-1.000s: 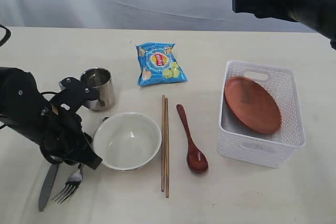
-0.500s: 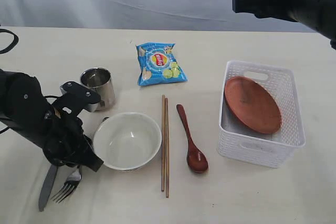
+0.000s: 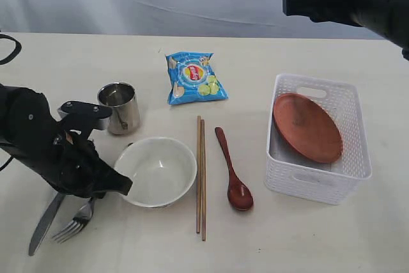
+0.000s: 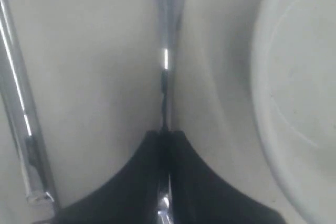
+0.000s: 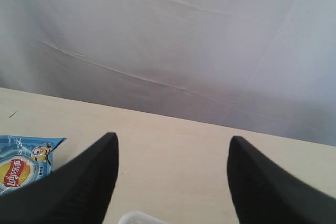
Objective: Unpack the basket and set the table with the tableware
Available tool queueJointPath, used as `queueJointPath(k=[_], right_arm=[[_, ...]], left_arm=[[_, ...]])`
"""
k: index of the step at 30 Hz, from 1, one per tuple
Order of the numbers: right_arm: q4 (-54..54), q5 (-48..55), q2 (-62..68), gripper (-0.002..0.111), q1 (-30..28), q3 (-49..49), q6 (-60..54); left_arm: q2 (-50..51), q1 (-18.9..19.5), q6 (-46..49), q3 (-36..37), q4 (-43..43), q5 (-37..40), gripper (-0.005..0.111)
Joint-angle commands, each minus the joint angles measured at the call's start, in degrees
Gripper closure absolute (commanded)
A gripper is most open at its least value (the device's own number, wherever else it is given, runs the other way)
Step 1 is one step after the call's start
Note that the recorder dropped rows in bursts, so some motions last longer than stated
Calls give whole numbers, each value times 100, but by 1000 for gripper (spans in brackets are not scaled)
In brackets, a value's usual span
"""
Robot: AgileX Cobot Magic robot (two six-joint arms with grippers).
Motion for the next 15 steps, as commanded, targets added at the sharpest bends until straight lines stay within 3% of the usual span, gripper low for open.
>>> queueJointPath(k=[1,15], right_arm=[[-78,34,-47,51,-47,16,12],[-78,298,-47,51,-47,16,145]], left_arm=[[6,-24,-659,-33,-63,94,107],[6,-24,-1716,-33,-42,476,107]])
